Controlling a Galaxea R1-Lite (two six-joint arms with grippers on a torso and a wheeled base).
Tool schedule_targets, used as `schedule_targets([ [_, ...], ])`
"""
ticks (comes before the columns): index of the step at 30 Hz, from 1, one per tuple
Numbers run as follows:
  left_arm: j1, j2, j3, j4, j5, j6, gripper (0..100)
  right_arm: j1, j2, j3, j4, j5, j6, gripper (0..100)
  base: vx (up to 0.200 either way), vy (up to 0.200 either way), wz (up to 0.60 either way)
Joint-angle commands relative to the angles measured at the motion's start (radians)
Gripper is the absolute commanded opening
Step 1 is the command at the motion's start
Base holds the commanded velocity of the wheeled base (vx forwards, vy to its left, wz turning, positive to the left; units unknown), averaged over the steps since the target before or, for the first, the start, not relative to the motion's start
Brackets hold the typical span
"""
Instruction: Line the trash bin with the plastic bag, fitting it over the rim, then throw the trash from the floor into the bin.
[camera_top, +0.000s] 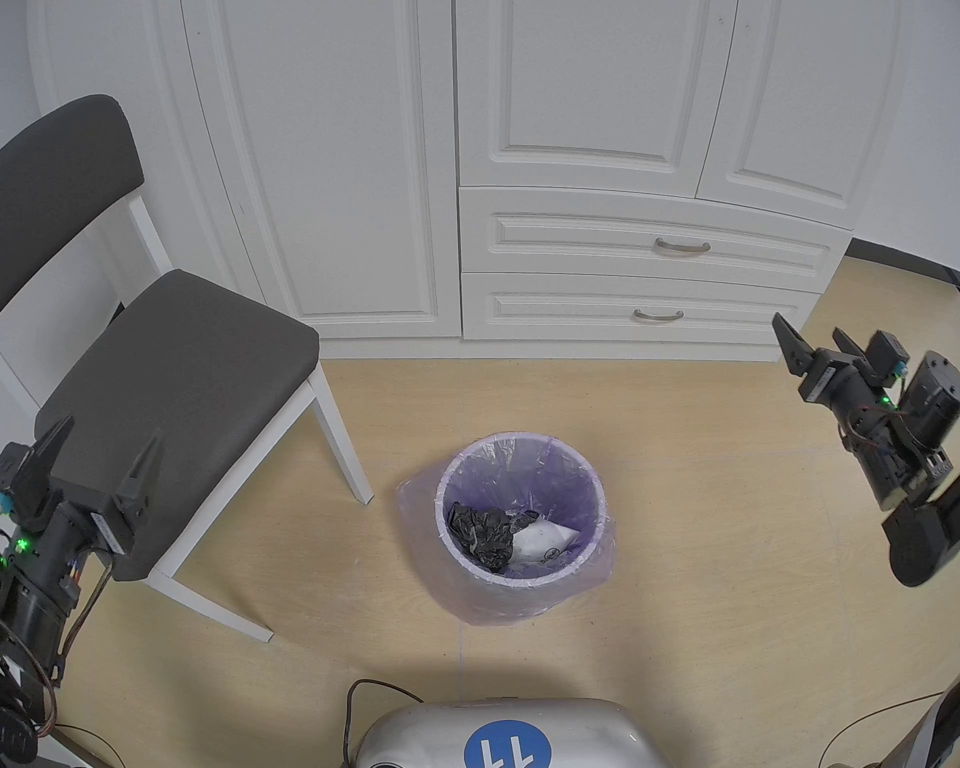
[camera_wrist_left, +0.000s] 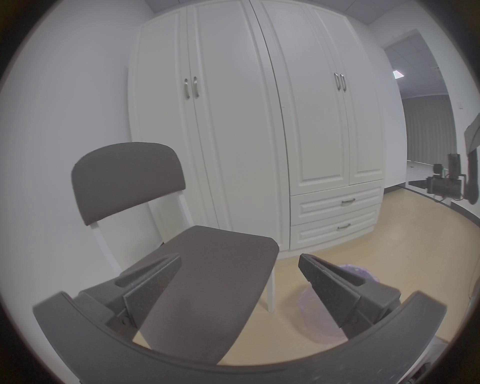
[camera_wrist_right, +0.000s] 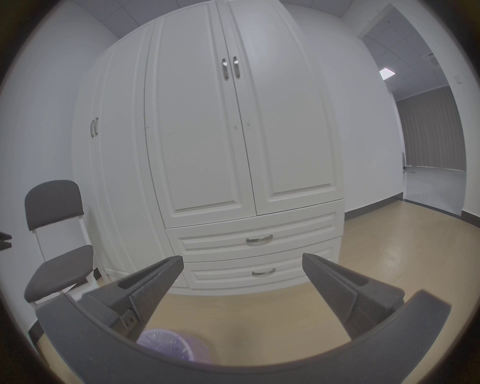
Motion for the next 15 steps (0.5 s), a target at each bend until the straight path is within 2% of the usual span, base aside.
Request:
schedule_targets([
  [1,0.021,-0.179,0.065,-0.011,0.029,-0.007,100,-0.026,-0.224,0.189,-0.017,-0.001,0.039,100,0.0,0.0,0.0],
  [7,0.05,-0.324,0.115,-0.005,0.054,-0.007,100,-0.021,-0.385,0.333,-0.017,-0.003,0.034,100,0.0,0.0,0.0],
  [11,0.072,-0.374,0.115,0.038,0.056,-0.012,100,-0.017,-0.454,0.364,-0.017,-0.003,0.026,100,0.0,0.0,0.0],
  [15,0.124,-0.495,0.115,0.173,0.054,-0.024,100,-0.015,-0.624,0.447,-0.017,-0.01,0.014,100,0.0,0.0,0.0],
])
